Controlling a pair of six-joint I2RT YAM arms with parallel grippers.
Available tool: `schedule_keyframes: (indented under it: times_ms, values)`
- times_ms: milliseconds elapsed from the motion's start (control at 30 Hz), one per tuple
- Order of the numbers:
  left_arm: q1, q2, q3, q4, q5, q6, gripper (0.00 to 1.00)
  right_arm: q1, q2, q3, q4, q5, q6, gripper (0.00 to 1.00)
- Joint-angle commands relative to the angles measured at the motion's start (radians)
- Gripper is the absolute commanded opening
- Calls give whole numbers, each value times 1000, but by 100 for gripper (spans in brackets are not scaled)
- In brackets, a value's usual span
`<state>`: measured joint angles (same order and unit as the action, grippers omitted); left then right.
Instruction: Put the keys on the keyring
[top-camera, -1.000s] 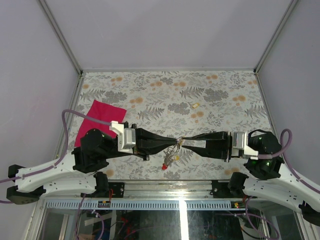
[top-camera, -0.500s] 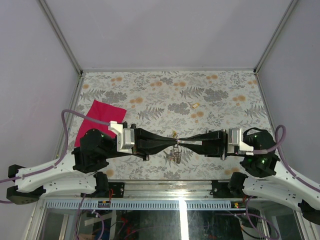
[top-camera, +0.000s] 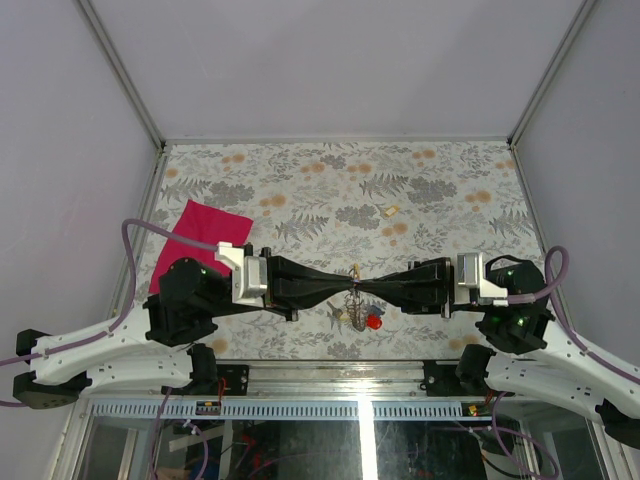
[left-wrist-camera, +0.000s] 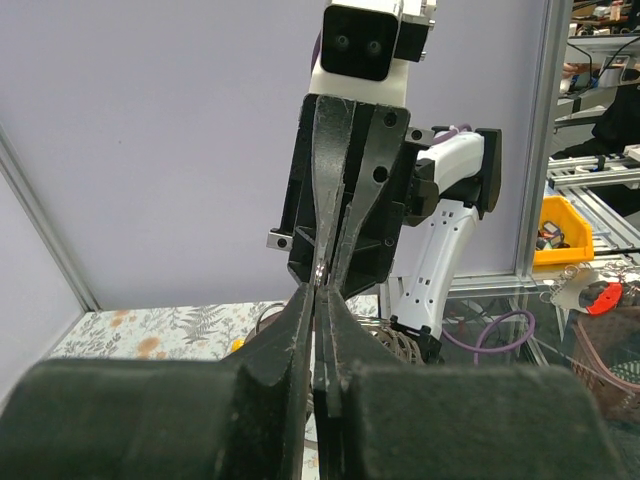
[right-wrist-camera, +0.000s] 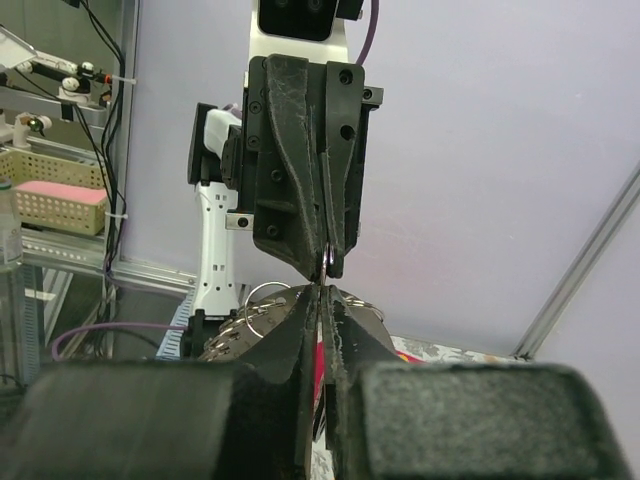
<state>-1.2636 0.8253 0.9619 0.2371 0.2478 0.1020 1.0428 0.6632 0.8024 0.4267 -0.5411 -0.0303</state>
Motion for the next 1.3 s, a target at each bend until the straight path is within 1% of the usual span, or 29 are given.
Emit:
schedule_keyframes:
  times_ms: [0, 100, 233, 400, 700, 967, 1100, 1267]
  values:
    - [-4, -1, -11, 80, 2, -10, 0, 4, 4, 1, 100, 5, 30, 0]
    - [-3, 0, -8, 71, 3, -10, 1, 3, 3, 22, 56, 12, 16, 0]
    - [-4, -2, 7, 26, 8, 1, 14, 4, -3, 91, -117, 18, -71, 0]
    - [-4, -1, 37, -57, 9, 21, 23, 3, -11, 158, -294, 29, -161, 0]
    - [-3, -7, 72, -180, -6, 54, 29, 4, 42, 350, -689, 42, -323, 0]
    - [-4, 16, 116, -271, -42, 80, 30, 3, 160, 549, -1005, 90, -425, 0]
    - [-5, 36, 124, -289, -42, 89, 31, 4, 211, 622, -1106, 125, -445, 0]
    - [-5, 72, 145, -320, -34, 100, 31, 3, 221, 634, -1123, 127, -444, 0]
